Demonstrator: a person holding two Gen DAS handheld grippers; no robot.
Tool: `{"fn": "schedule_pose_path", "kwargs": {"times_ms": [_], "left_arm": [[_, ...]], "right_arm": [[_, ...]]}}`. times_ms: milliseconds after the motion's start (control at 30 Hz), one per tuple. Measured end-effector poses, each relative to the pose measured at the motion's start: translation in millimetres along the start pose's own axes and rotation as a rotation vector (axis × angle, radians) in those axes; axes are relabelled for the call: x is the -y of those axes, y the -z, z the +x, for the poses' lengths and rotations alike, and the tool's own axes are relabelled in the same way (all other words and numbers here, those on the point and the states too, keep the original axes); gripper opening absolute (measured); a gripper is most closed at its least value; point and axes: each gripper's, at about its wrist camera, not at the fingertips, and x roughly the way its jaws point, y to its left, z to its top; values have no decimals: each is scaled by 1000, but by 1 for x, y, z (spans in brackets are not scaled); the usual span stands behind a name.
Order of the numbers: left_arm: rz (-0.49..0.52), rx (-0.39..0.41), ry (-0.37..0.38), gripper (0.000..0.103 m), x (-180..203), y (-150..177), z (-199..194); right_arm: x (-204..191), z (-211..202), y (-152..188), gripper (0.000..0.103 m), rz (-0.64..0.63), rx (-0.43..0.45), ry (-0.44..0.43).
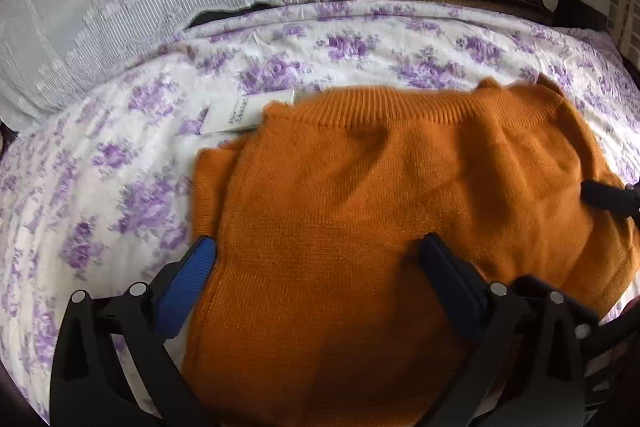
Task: Fold small clothes
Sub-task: 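Press the folded edge of the cardigan with both open tools, then fold one side of the orange cardigan toward its middle with the right tool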
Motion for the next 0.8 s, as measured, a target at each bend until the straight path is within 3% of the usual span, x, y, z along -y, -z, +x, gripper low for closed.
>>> {"fn": "schedule_pose_path", "kwargs": {"times_ms": [133, 800], "left_arm": [[-69, -27, 76, 99, -13, 0, 6], [-72, -9, 79, 99, -14, 2, 2]], "right_arm": [[2, 0, -1, 100, 6, -7, -9], [2, 0, 1, 100, 14, -4, -16]]}}
